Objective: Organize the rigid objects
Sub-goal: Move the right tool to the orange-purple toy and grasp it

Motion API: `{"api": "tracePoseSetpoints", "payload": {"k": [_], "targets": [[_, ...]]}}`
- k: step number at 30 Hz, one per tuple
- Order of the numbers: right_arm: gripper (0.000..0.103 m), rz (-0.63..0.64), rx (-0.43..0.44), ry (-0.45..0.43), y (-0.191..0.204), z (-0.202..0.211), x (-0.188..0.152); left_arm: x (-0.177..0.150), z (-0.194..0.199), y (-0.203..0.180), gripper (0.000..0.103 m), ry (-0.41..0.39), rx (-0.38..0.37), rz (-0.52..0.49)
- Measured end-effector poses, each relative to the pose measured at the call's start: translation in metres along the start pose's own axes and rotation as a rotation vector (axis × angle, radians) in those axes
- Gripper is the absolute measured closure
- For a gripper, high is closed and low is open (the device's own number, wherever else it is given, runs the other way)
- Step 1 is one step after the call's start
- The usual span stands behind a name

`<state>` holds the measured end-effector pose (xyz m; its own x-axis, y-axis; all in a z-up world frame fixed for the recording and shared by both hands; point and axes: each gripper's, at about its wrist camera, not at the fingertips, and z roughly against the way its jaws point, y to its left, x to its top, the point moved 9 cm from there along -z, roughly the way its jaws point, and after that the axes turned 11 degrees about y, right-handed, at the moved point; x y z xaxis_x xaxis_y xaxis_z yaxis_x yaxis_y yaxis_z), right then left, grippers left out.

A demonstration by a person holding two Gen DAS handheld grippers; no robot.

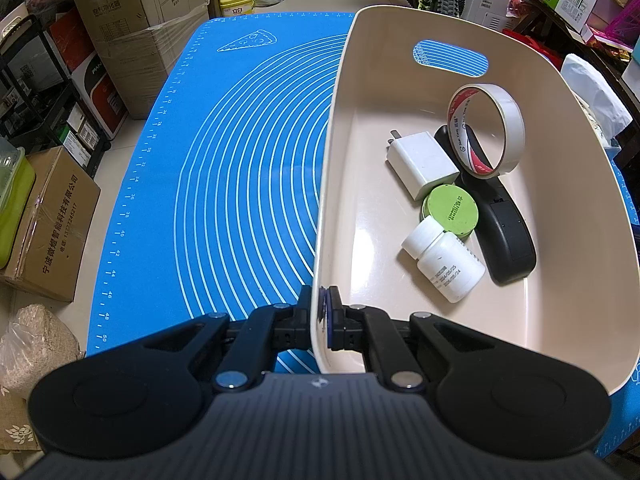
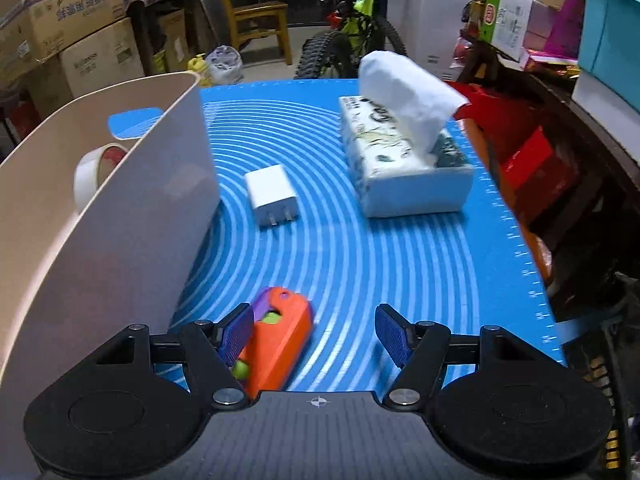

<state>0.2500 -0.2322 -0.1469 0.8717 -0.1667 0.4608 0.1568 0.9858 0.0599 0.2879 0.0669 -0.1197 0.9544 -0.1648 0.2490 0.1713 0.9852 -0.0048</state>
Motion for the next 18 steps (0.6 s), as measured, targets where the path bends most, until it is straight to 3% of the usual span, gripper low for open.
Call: {"api": "tracePoseSetpoints", "payload": {"k": [12, 18], "targets": [[0.029, 0.049, -0.003, 0.077, 0.020, -0.019, -0.011, 0.000, 0.000, 0.000, 0.095, 0.000, 0.000, 0.000], [0.033, 0.056, -0.037, 0.063, 0.023, -0.019, -0.015, 0.000, 0.000, 0.000, 0.095, 0.000, 0.000, 0.000]]}}
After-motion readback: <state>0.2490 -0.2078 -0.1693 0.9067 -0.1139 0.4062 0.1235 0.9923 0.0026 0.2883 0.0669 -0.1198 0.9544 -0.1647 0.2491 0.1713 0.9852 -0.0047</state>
